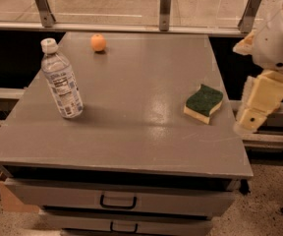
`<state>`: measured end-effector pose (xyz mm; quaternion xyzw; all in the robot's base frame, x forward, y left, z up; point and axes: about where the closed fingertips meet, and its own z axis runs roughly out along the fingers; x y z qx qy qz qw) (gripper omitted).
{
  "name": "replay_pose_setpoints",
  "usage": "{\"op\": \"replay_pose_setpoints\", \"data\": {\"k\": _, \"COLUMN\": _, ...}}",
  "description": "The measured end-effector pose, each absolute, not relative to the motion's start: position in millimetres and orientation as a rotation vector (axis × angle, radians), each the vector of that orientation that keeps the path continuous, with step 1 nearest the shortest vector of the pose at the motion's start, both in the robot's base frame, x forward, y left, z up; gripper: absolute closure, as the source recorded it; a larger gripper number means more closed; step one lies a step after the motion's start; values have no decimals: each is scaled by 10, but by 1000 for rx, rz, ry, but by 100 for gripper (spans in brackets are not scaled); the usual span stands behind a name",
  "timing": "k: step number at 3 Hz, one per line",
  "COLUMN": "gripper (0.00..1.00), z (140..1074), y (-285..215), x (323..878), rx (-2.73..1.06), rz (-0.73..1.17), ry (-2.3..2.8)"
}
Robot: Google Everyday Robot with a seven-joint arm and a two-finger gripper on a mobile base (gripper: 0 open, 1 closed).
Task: Knock blue plastic bottle over
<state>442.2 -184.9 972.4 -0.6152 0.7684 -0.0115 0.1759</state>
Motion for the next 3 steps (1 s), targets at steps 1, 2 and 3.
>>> {"op": "replay_pose_setpoints", "data": {"k": 1, "gripper": 0, "z": 9670, "y": -1050, "x": 4533, "rx": -1787, "rz": 119, "ry": 2031}}
{"op": "replay_pose_setpoints", "data": {"k": 2, "gripper": 0, "z": 9724, "y": 37, "x": 4750, "rx": -1783, "rz": 295, "ry": 1817}}
{"op": "replay_pose_setpoints", "data": {"k": 3, "gripper": 0, "z": 9723, "y": 36, "x": 4744, "rx": -1785, "rz": 295, "ry": 1818}}
